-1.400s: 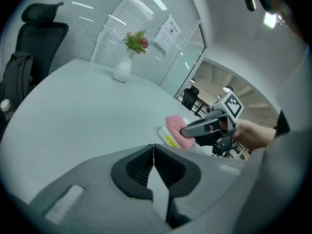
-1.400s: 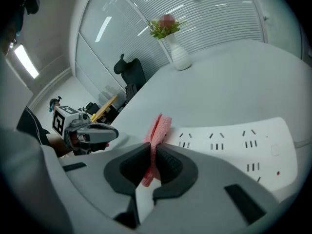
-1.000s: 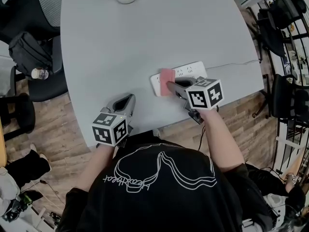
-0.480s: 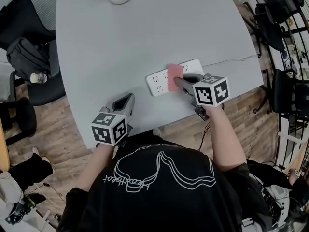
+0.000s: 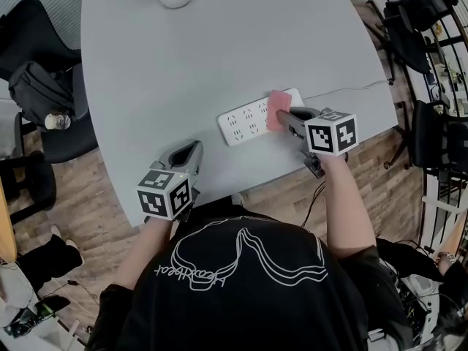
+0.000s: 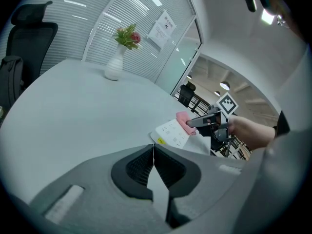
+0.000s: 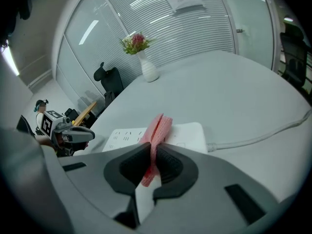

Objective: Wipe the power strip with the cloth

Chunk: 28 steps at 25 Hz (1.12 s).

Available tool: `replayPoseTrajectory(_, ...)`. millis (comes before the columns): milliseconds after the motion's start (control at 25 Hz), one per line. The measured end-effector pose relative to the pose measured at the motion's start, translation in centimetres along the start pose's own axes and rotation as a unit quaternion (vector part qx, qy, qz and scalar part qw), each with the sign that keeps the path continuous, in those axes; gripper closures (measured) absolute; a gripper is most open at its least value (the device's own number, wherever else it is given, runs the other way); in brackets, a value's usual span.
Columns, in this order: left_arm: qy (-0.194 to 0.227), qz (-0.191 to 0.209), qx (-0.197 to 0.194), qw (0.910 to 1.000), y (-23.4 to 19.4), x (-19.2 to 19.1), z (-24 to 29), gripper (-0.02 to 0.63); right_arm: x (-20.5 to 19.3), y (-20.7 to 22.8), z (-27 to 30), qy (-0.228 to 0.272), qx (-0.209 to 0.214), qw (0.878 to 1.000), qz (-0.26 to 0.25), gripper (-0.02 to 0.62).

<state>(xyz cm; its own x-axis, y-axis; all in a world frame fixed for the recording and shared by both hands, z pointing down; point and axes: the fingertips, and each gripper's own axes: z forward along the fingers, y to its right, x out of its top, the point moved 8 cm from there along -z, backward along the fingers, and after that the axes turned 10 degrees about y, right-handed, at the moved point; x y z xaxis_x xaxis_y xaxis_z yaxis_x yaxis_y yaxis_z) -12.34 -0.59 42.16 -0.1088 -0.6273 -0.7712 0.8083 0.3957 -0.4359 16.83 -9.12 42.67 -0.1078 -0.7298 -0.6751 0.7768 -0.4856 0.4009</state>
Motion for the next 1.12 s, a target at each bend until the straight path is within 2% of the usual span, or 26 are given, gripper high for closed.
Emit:
replayPoseTrajectory(920,-0.004,0.003,-0.01,0.9999,0.7,0.3,0.6,0.591,0.0,6.0,-4.6,0.0,-0.103,0.995,-0.005,0.555)
replayPoseTrajectory(1120,-0.004,0.001,-0.008,1.0,0.6,0.0,0.3,0.591,0.0,6.3,-4.9,0.008,-0.107,0.994,0.001,0.557)
